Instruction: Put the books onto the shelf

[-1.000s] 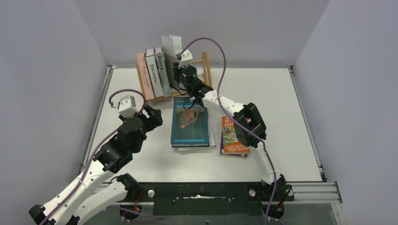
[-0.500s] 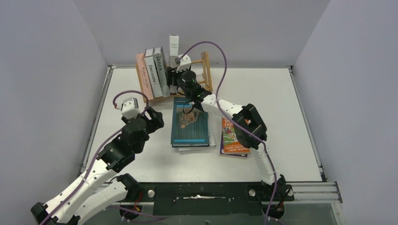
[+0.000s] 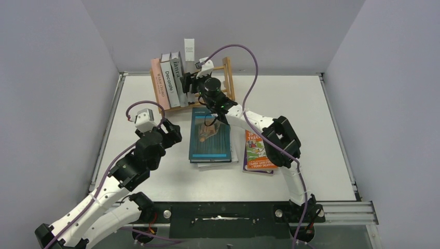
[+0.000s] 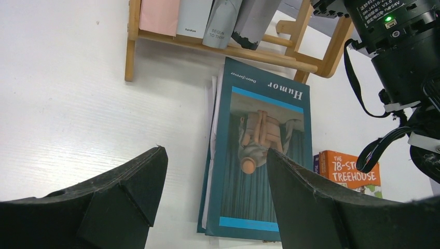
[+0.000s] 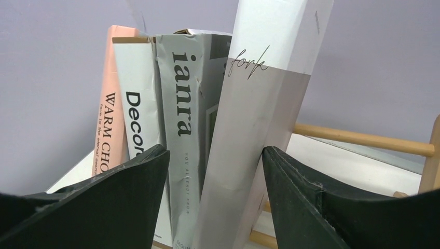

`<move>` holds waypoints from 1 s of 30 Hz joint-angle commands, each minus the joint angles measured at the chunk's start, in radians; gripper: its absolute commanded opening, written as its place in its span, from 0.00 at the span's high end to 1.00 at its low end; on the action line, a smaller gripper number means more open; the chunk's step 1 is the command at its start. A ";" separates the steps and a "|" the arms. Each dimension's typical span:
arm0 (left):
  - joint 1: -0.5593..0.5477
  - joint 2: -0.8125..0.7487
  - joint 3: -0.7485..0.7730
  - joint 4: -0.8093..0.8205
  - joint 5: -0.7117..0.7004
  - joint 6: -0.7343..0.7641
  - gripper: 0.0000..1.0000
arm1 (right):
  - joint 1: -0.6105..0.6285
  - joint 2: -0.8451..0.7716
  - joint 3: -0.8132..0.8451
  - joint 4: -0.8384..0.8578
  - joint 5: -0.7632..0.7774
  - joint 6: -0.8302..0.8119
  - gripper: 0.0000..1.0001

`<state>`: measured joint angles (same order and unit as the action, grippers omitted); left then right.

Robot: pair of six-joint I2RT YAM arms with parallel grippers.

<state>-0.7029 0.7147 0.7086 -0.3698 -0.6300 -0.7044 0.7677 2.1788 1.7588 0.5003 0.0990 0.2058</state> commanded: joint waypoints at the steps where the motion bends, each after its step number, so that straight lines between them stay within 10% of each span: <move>1: 0.008 -0.011 0.004 0.047 0.003 -0.016 0.30 | 0.006 -0.045 0.037 0.090 -0.049 0.005 0.33; 30: 0.018 0.036 -0.019 0.119 0.008 -0.024 0.29 | -0.078 -0.113 -0.070 0.161 -0.186 0.111 0.30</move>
<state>-0.6960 0.7425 0.6720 -0.3321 -0.6239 -0.7254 0.7063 2.1624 1.6840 0.5751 -0.0612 0.2951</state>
